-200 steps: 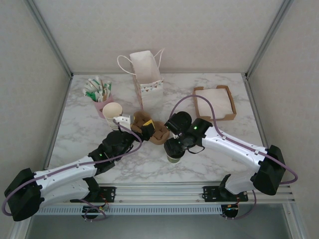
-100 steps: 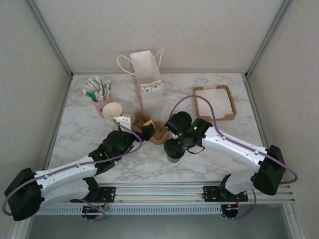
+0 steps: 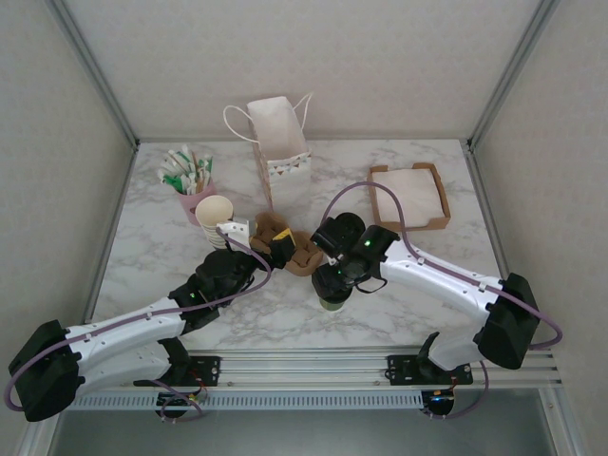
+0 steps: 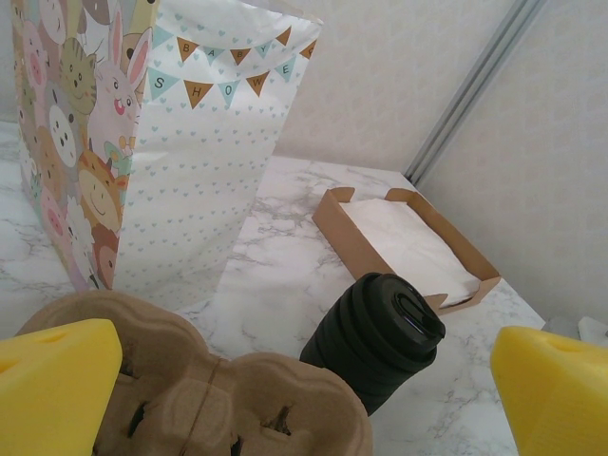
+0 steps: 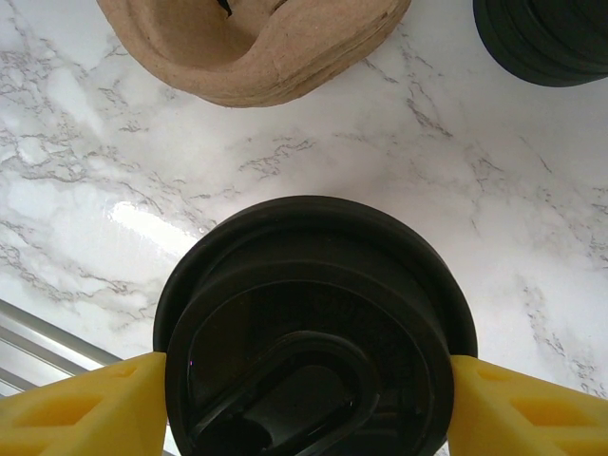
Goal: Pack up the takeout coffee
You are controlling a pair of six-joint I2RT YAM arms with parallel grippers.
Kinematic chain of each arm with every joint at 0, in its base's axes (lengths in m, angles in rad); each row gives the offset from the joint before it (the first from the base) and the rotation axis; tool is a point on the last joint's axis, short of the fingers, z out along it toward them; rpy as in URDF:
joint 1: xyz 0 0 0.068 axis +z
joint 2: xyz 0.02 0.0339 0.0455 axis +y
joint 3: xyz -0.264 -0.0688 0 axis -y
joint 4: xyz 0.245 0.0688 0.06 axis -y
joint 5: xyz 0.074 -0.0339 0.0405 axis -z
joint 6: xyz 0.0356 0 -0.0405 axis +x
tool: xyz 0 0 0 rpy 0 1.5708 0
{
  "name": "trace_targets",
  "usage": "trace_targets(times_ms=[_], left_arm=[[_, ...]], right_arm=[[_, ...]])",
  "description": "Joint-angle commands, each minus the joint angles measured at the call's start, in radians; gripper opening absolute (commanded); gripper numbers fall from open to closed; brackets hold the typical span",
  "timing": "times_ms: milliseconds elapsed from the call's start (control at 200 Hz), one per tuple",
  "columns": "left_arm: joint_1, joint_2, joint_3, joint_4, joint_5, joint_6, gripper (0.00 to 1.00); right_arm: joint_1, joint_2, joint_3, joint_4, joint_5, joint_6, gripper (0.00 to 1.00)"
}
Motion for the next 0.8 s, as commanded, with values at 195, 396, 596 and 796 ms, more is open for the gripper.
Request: trace_targets(times_ms=[195, 396, 596, 796], left_arm=[[0.006, -0.002, 0.018, 0.015, 0.012, 0.006, 1.0], [0.006, -0.002, 0.018, 0.015, 0.012, 0.006, 1.0], [0.006, -0.002, 0.016, 0.016, 0.013, 0.006, 1.0], [0.006, -0.002, 0.017, 0.016, 0.014, 0.006, 1.0]], right_arm=[[0.011, 0.045, 0.029, -0.035, 0.042, 0.008, 0.7], [0.011, 0.052, -0.004, -0.015, 0.024, 0.026, 0.69], [0.011, 0.047, -0.042, 0.011, 0.009, 0.04, 0.69], [0.011, 0.044, -0.053, 0.018, 0.01, 0.045, 0.7]])
